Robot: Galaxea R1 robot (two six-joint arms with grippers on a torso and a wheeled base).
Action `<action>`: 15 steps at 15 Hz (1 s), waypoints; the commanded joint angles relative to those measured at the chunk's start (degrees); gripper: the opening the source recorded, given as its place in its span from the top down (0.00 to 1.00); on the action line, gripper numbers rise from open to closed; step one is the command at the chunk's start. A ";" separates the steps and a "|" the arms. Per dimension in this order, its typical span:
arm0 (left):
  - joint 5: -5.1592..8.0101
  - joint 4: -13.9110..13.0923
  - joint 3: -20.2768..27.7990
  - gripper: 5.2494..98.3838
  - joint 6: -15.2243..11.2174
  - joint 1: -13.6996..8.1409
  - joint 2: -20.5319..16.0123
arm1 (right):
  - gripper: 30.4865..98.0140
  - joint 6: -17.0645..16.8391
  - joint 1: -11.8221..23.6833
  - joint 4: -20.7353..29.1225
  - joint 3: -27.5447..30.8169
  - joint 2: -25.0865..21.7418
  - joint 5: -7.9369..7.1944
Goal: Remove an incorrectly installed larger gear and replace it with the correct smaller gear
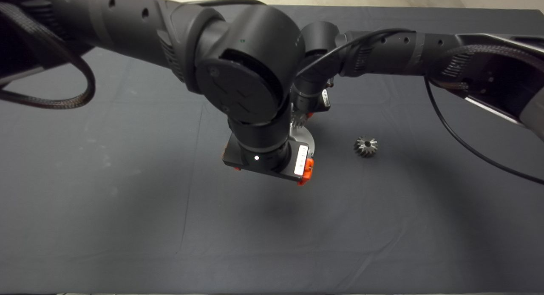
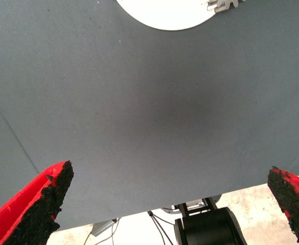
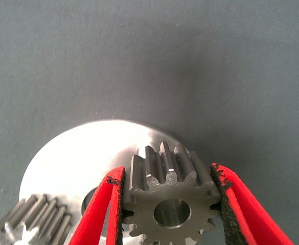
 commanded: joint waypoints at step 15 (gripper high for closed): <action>3.51 0.06 -1.77 0.01 0.18 -0.67 2.37 | 0.92 0.08 -0.23 0.11 -3.37 2.91 -4.19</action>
